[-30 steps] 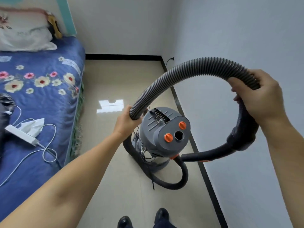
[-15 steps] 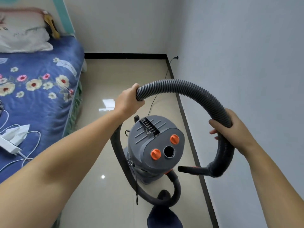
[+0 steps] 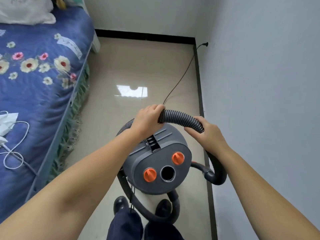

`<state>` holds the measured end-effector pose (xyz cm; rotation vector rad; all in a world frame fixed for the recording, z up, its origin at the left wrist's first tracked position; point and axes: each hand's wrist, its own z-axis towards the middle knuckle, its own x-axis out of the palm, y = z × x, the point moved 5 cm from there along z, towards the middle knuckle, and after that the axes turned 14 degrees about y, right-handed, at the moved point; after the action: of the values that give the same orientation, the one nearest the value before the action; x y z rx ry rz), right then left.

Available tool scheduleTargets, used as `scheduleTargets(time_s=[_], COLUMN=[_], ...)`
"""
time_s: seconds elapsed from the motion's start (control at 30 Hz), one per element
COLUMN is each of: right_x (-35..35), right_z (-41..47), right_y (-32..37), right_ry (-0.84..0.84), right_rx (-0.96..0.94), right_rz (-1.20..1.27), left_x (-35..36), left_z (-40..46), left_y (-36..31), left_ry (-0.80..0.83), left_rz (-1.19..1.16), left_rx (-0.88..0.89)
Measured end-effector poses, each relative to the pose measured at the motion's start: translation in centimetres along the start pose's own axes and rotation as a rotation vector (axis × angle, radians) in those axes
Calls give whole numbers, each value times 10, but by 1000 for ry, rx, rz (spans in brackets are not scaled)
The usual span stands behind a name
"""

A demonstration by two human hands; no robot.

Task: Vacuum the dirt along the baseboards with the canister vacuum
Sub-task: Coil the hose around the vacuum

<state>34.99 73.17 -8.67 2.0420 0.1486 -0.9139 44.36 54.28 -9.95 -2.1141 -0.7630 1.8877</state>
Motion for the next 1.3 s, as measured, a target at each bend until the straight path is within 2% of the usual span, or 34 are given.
scheduleTargets(time_s=[0.2, 0.3, 0.37, 0.43, 0.5, 0.6, 0.67, 0.73, 0.8, 0.9, 0.93, 1.07, 1.3], right_x=[1, 25, 47, 63, 61, 52, 71, 103, 129, 144, 147, 158, 168], right_z=[40, 72, 94, 110, 124, 153, 178, 202, 220, 246, 254, 275, 284], right_y=[-64, -88, -96, -95, -82, -51, -29, -16, -9, -19, -25, -48, -61], right_ry=[-121, -98, 36, 273, 430, 466, 549, 586, 555, 519, 538, 654, 694], right_rx=[159, 297, 362, 397, 351, 230, 188, 136, 93, 88, 104, 153, 179], right_rz=[257, 331, 393, 461, 468, 347, 72, -148, -237, -342, -338, -258, -214], left_x=[77, 105, 107, 96, 83, 75, 84, 99, 106, 111, 115, 140, 148], left_z=[-21, -24, -10, 10, 34, 58, 67, 71, 73, 73, 73, 74, 83], left_y=[153, 197, 209, 218, 221, 200, 176, 161, 166, 196, 205, 218, 215], left_ry=[139, 88, 22, -27, 37, 270, 394, 440, 400, 288, 301, 536, 643], left_rz=[-370, -490, -542, -575, -545, -399, -213, -112, -196, -438, -450, -363, -337], left_rx=[-441, -440, -408, -399, -335, -155, -57, 1, -46, -220, -274, -350, -496])
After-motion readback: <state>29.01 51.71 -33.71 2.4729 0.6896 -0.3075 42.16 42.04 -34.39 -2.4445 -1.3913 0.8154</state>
